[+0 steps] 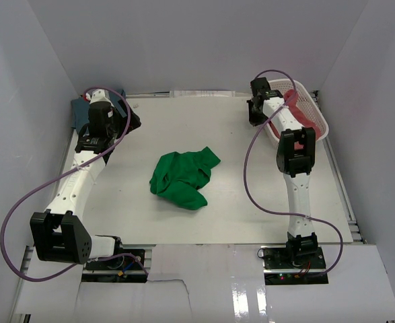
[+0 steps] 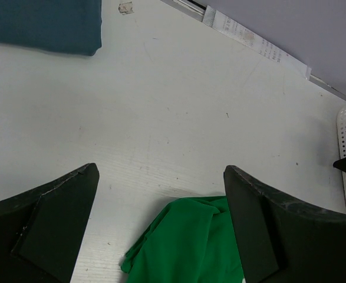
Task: Fold and stack the t-shirts
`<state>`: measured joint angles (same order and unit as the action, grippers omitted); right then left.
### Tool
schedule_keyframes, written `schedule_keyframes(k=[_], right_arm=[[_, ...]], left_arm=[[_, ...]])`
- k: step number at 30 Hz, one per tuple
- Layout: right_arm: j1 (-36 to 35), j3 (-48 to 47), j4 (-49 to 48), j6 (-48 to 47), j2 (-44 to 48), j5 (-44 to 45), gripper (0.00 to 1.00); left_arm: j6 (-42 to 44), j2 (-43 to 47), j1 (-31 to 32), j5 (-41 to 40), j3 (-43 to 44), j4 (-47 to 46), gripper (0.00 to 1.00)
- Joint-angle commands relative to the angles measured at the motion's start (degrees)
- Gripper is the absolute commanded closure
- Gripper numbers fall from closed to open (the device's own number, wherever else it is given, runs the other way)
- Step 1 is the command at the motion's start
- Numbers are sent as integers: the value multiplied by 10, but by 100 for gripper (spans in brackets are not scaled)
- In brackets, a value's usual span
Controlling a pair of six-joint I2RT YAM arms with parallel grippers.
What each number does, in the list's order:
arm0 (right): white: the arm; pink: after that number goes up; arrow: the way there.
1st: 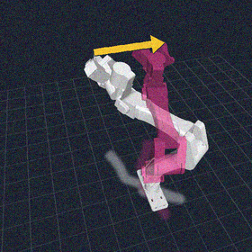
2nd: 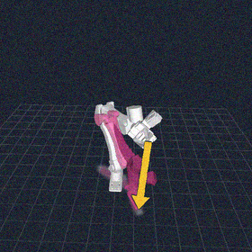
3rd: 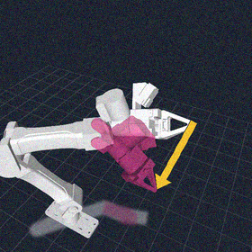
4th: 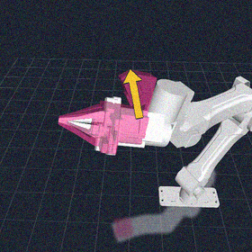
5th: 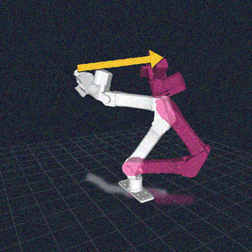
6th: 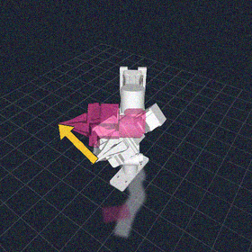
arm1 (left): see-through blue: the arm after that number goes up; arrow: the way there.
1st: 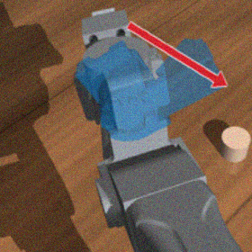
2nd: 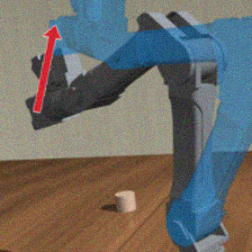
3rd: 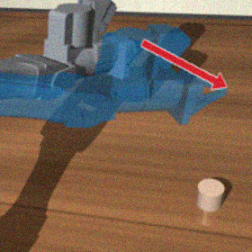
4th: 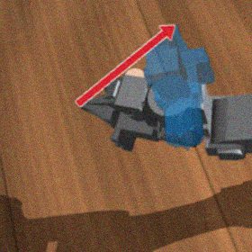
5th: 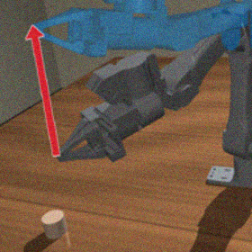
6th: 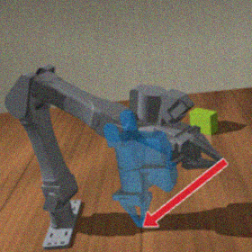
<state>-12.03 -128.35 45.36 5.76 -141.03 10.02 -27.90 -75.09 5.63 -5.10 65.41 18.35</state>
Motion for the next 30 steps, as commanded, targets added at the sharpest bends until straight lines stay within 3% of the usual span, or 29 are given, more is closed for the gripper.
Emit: schedule_keyframes(k=[1,8,13,19,24,30], right_arm=[[26,10,-87,31,8,40,86],[68,-47,-117,62,-30,50,81],[110,-23,-133,79,-21,24,80],[143,-22,-134,90,-21,-51,86],[124,-17,-122,90,36,-82,91],[35,92,-123,56,175,-127,79]], left_arm=[[5,23,1,2,5,-12,2],[8,19,1,10,3,-13,2],[22,16,1,13,2,-10,2],[21,4,1,5,6,-11,2],[8,12,1,11,3,-23,2],[-10,14,1,71,-29,-38,2]])
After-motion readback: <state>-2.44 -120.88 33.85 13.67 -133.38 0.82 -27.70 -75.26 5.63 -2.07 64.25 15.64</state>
